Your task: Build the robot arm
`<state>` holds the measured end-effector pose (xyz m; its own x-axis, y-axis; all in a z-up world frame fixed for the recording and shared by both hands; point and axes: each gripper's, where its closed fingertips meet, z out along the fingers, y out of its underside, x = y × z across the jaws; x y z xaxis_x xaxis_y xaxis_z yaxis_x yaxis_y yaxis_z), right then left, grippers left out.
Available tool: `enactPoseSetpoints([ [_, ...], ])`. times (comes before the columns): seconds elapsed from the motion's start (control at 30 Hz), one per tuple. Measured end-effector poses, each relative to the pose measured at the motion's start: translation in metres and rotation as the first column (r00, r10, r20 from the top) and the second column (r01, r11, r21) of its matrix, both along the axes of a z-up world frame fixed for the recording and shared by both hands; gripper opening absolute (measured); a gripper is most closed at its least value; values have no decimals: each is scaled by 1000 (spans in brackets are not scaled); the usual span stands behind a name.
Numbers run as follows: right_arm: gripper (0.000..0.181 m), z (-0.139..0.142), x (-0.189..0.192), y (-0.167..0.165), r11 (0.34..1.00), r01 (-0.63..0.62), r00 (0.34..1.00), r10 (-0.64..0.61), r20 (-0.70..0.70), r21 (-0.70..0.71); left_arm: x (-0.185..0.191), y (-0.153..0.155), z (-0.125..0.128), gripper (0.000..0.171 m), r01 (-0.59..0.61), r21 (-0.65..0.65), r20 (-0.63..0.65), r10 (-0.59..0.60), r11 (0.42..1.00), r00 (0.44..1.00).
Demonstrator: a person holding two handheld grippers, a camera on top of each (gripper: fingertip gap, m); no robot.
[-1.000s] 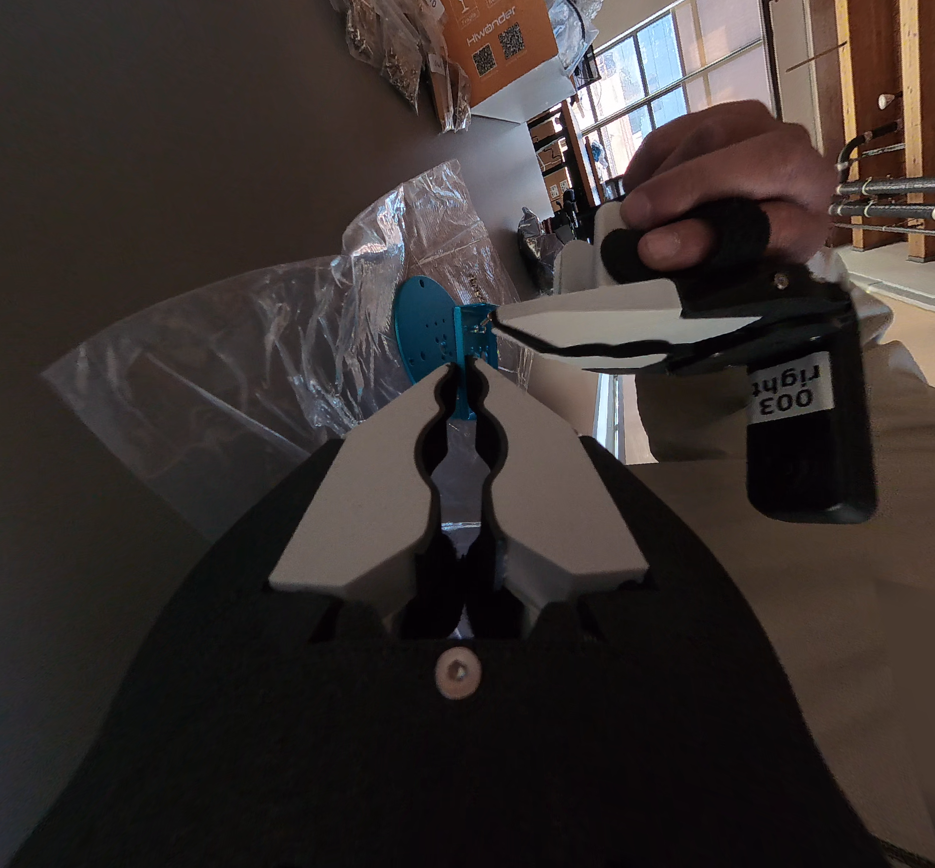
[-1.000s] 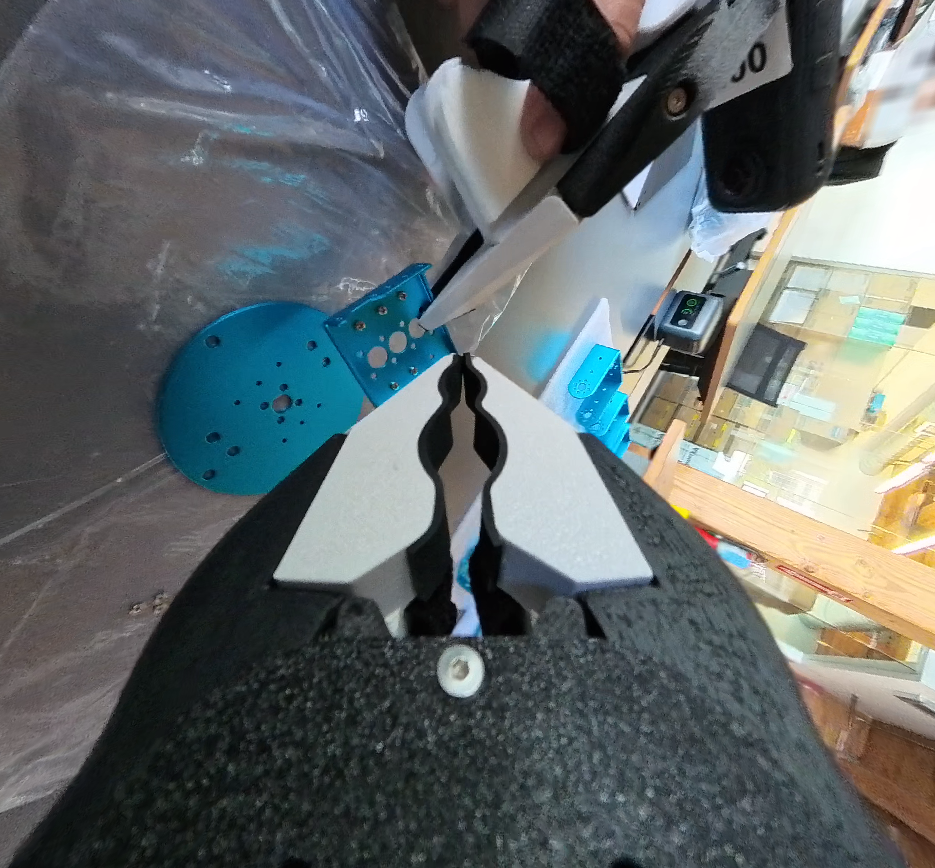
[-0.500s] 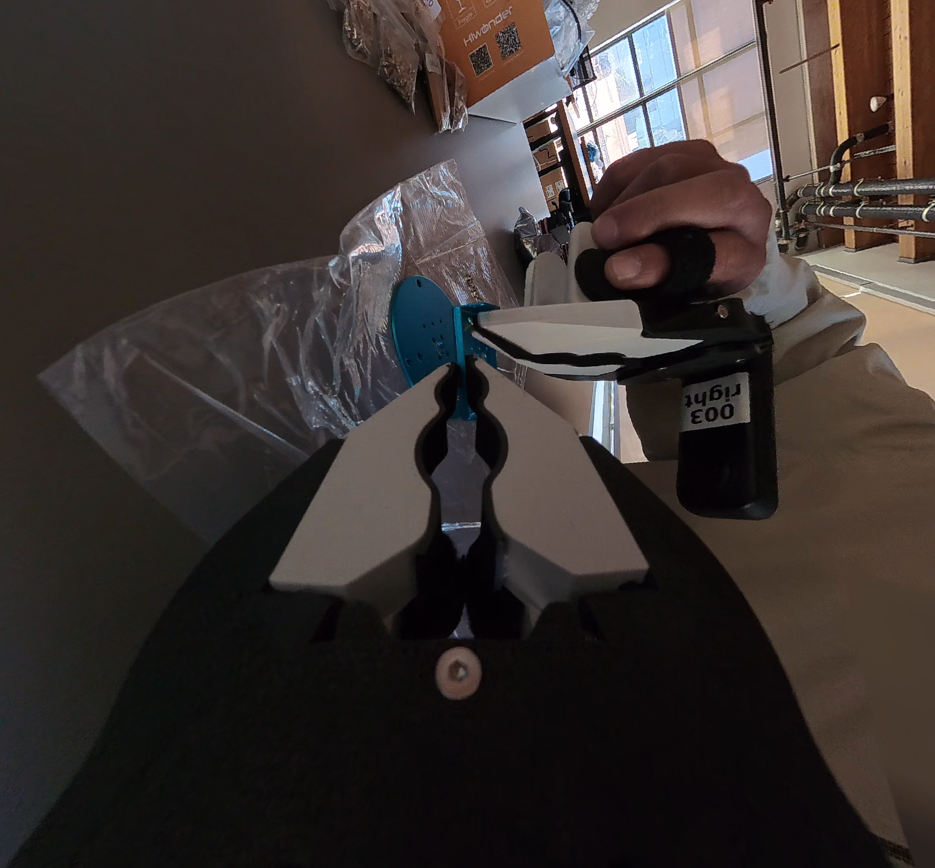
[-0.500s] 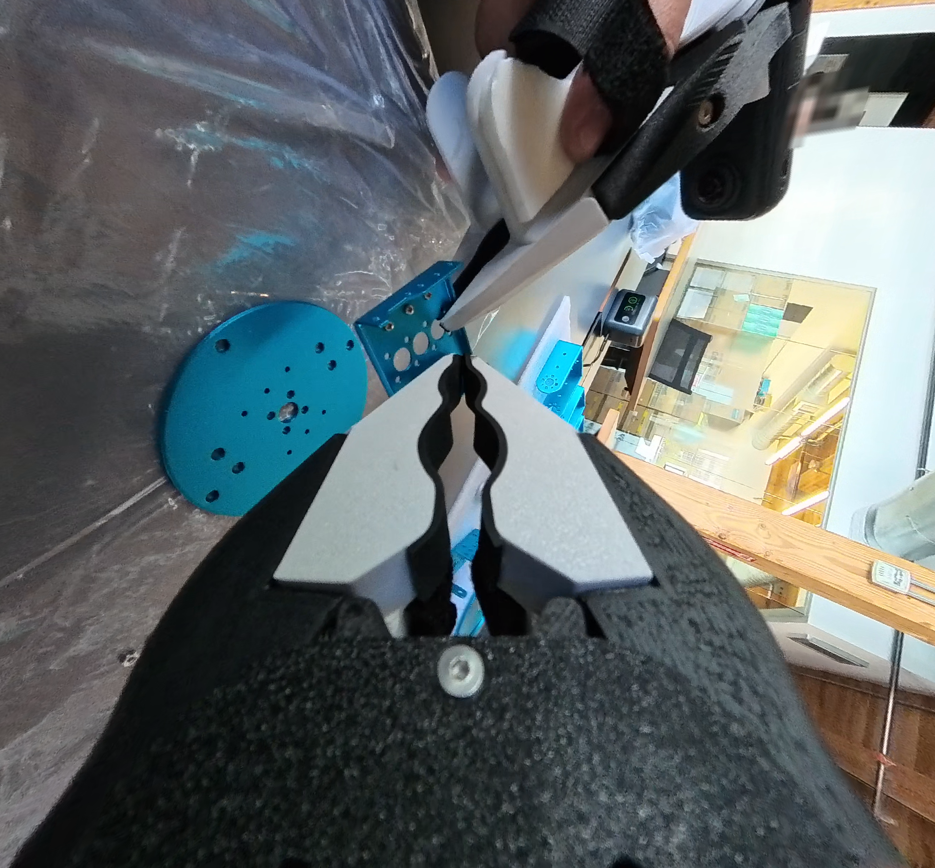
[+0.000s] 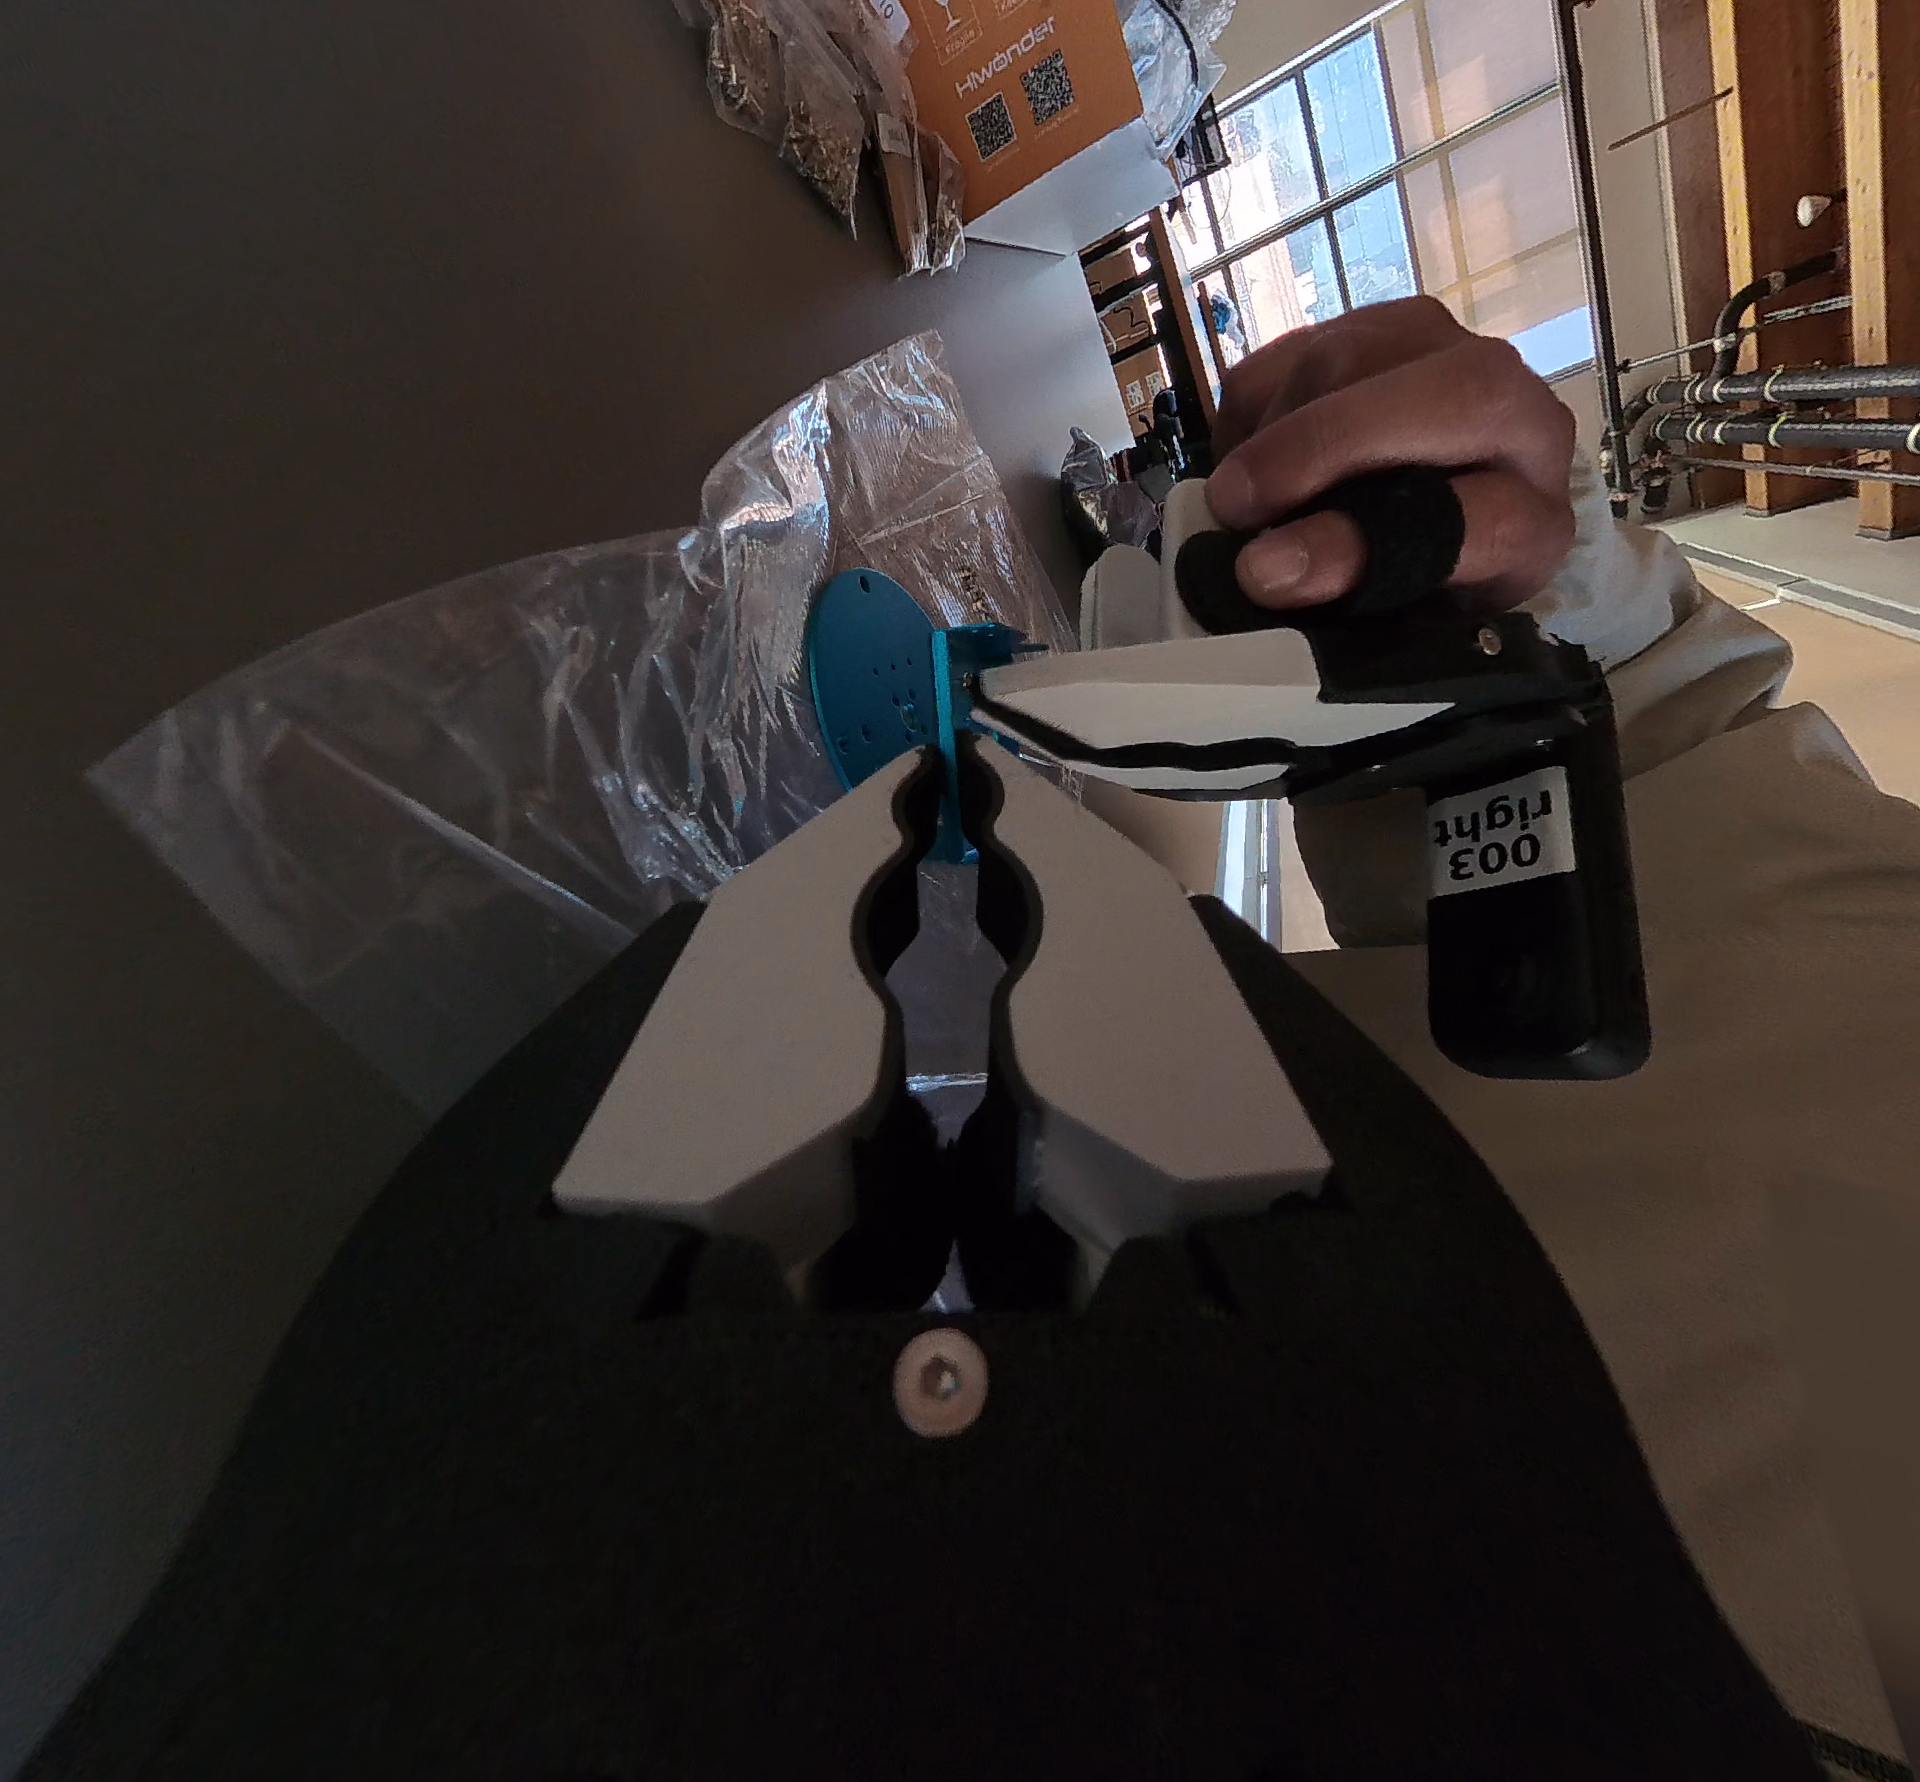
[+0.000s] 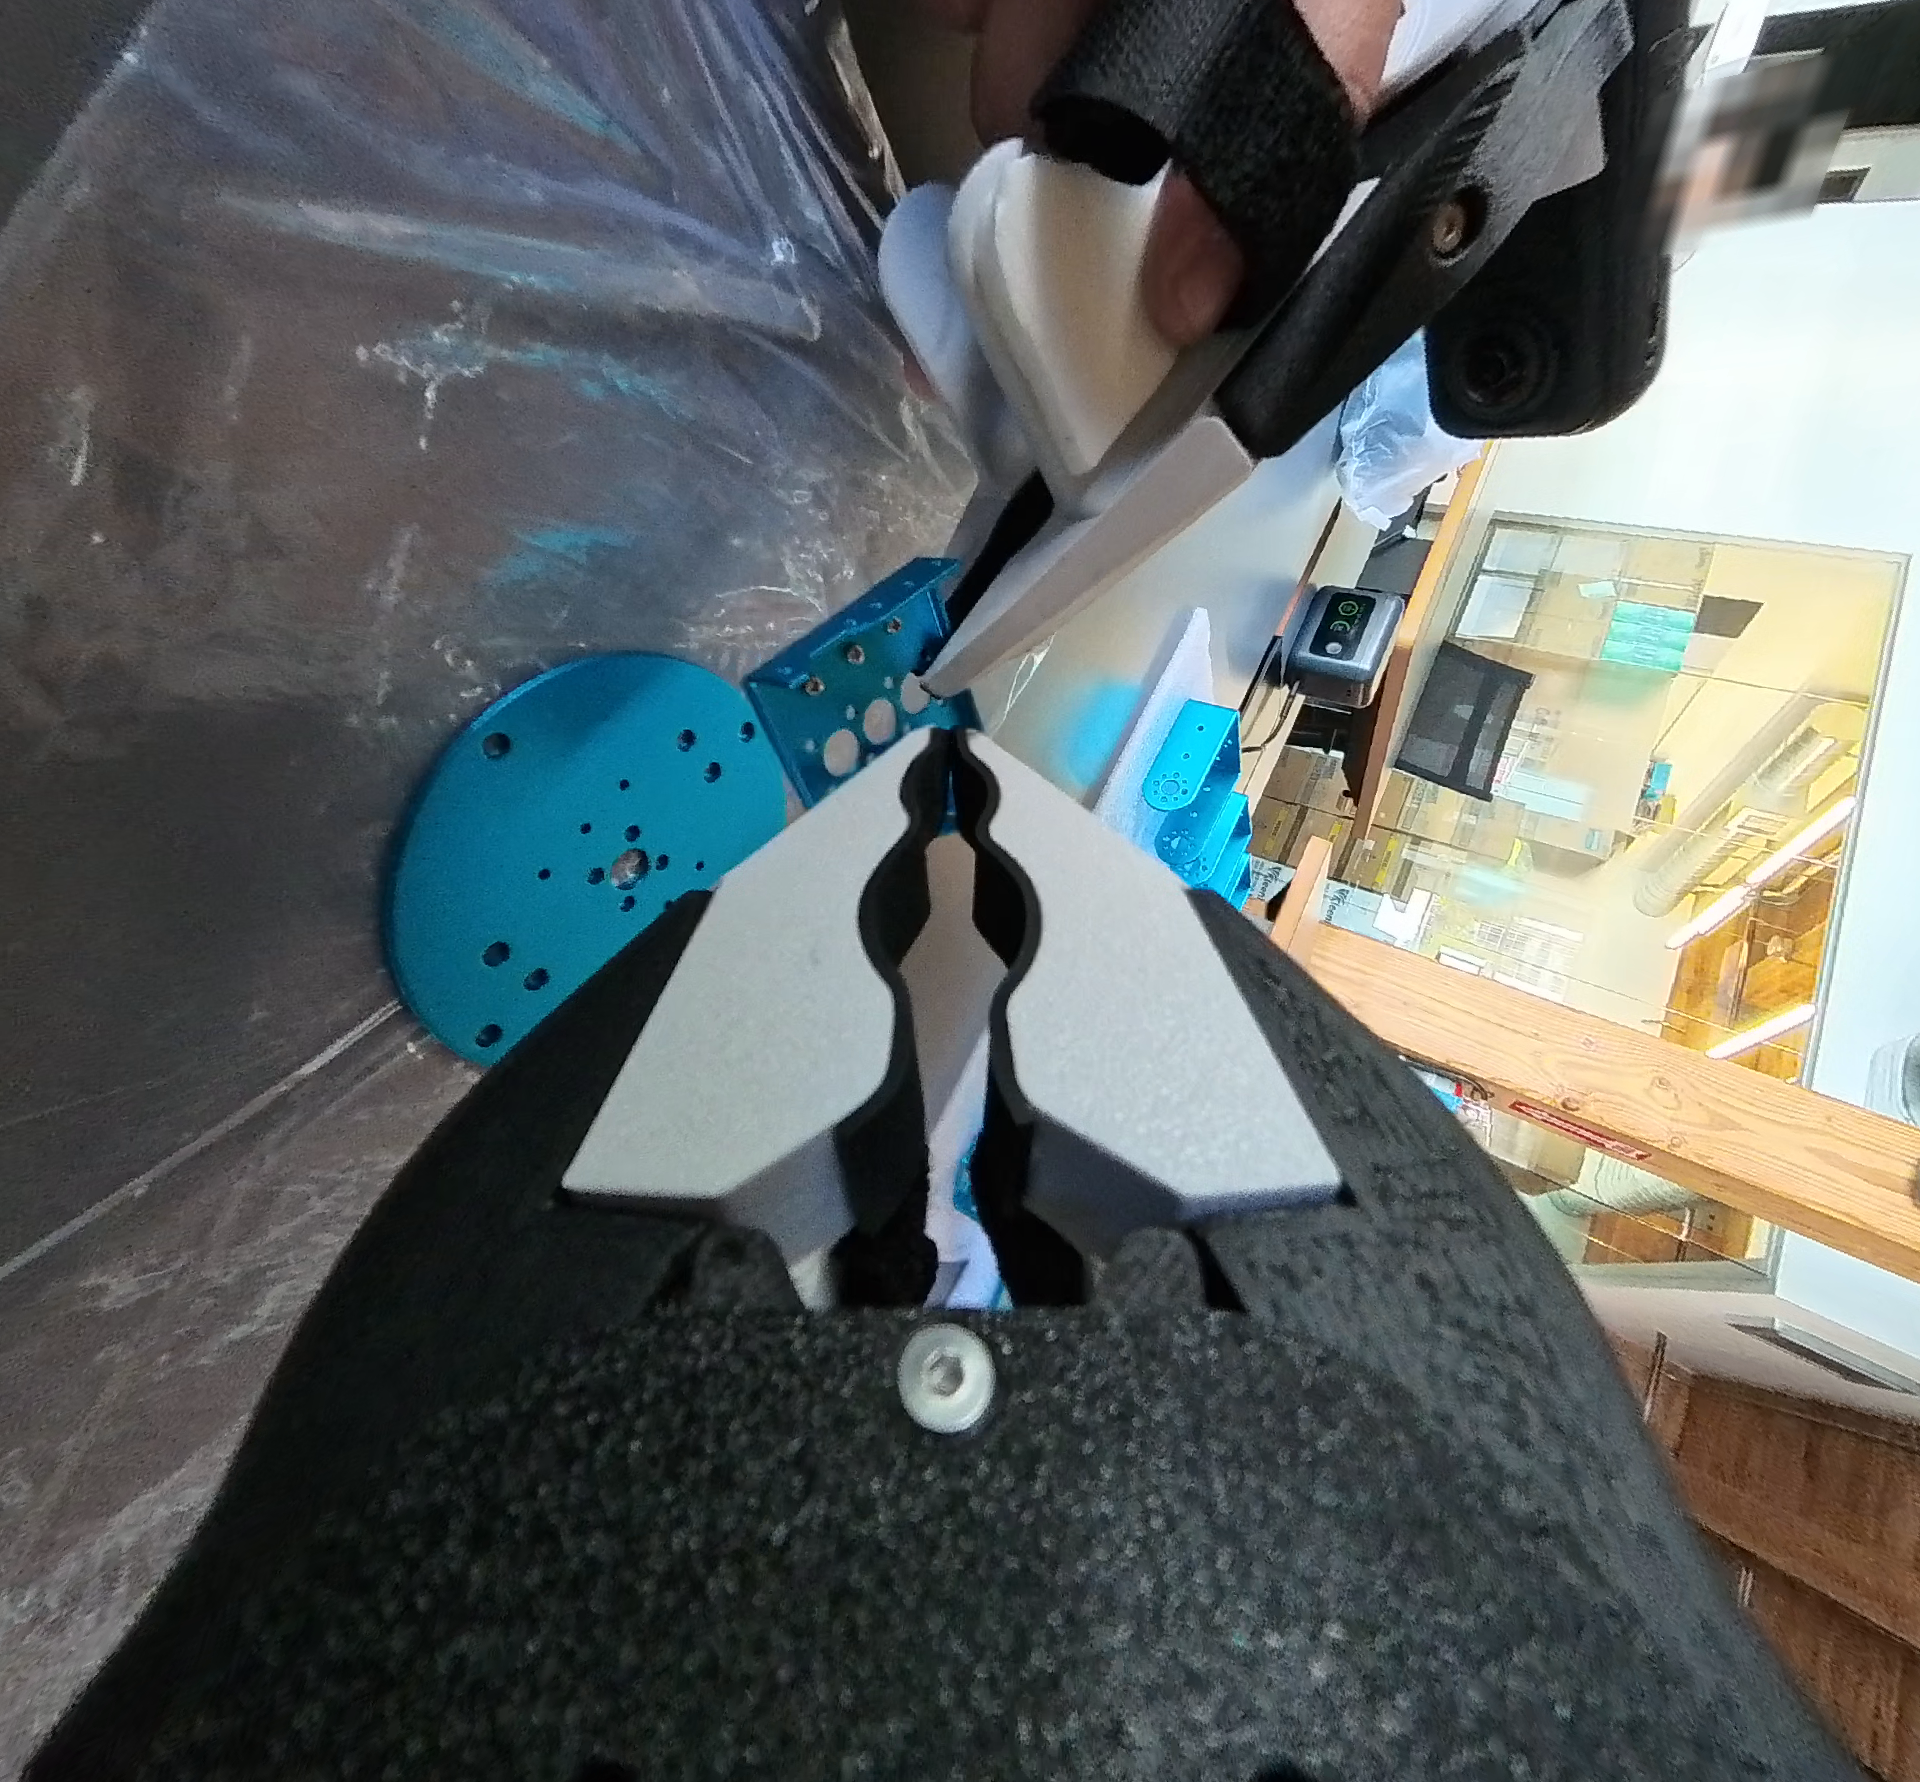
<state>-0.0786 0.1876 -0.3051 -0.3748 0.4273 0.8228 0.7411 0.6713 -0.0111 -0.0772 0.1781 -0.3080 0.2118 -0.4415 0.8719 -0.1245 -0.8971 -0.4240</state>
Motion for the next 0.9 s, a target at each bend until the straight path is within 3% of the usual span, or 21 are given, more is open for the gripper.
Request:
enactPoseSetpoints([
  [0.3, 3, 5, 1, -5, 999, 18, 999, -19, -32, -46, 0, 0, 0, 1, -2, -1, 1, 2, 1000, 1000],
  [0.43, 24, 31, 0, -16, 961, 83, 975, -133, -179, -264, 0, 0, 0, 1, -2, -3, 2, 2, 1000, 1000],
  [0.5, 48, 37, 11, -14, 870, 186, 927, -309, -211, -457, 0, 1, 0, 1, -3, -7, 5, 3, 1000, 1000],
  [0.57, 68, 31, 26, -18, 701, 269, 855, -490, -171, -661, 0, 0, 0, 1, -3, -7, 3, 3, 1000, 1000],
  [0.63, 73, 19, 42, -25, 502, 303, 756, -644, -117, -810, 1, 0, 0, 1, 0, -11, 6, 0, 1000, 1000],
  [0.7, 75, 2, 55, -32, 386, 298, 681, -726, -89, -873, 1, -1, 1, 1, 1, -17, 9, -1, 1000, 1000],
  [0.77, 81, -15, 64, -31, 350, 324, 605, -791, -91, -879, 0, -2, 2, 1, 1, -16, 10, -1, 1000, 1000],
  [0.9, 67, -10, 53, -31, 416, 262, 527, -817, -232, -871, 1, -4, 5, 1, 5, -7, 14, -5, 1000, 1000],
])
